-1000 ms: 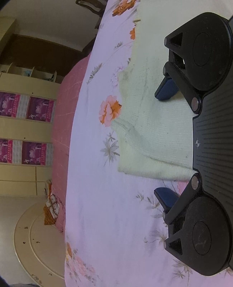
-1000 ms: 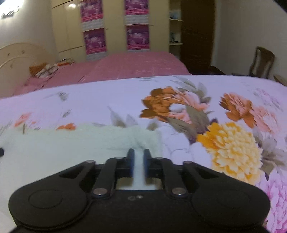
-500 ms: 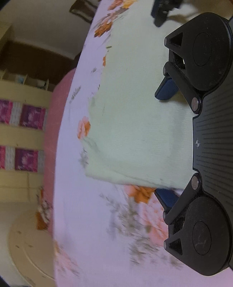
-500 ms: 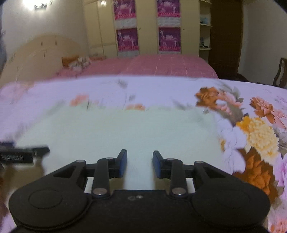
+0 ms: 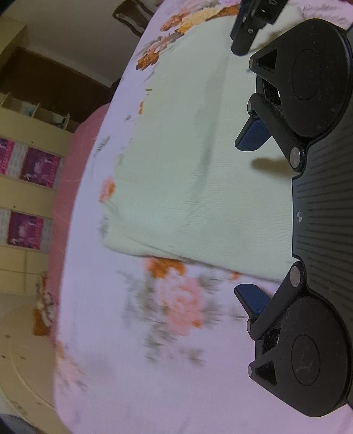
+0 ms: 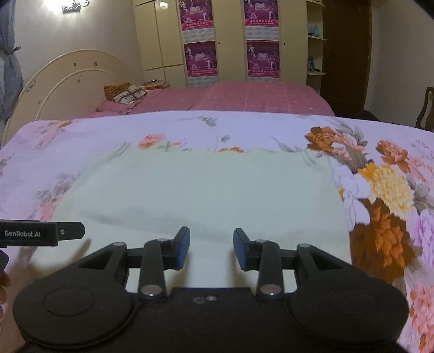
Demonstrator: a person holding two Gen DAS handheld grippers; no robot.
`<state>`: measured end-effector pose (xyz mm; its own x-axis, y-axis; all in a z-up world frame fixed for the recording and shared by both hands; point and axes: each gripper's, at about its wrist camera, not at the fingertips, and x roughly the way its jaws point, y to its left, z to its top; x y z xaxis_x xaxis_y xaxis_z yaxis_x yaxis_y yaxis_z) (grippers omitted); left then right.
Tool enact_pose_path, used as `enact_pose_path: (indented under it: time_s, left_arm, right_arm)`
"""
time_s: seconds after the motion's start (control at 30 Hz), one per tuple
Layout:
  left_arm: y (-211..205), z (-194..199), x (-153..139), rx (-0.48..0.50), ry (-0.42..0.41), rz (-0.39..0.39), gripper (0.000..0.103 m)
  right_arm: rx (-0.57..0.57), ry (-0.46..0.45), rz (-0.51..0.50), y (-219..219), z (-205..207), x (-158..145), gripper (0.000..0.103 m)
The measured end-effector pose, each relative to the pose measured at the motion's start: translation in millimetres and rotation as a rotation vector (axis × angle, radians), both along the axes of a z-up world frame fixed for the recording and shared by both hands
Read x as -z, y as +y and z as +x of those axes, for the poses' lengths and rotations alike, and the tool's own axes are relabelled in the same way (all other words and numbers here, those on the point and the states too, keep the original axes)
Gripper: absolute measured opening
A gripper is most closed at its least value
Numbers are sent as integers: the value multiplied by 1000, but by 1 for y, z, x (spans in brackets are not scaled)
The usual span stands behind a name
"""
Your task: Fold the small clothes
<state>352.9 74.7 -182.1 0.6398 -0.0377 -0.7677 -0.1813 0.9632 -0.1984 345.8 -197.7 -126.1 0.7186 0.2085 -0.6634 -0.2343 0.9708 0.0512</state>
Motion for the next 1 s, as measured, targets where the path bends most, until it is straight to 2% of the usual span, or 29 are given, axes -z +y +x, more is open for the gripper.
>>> enact_pose_path:
  time_s: [0.3,0.4,0.53,0.63,0.8,0.97,1.0]
  left_arm:
    - [2,-48,13,-31,26,-118,103]
    - [3,-65,17,-50,4,-162,103]
    - [7,-74,21,-109,-34,-268,102]
    - [5,-72,26,-131,-62,-363,102]
    - [4,-50,37,-184,-154,-448,100]
    - [10,-18,49,-256,-247,-528,90]
    - [10,-12,51,-268,-258,-531,81]
  right_arm:
    - [13,19,18,-2,-26,6,35]
    - [19,16,18,-5,-29,6,35]
    - [24,15,28,-7,-32,7,35]
    - [24,15,33,-7,-32,9,35]
    - [13,14,33,-6,-27,13,35]
    - [1,15,40,-5,-14,17,35]
    - [-4,15,42,-5,-11,18,35]
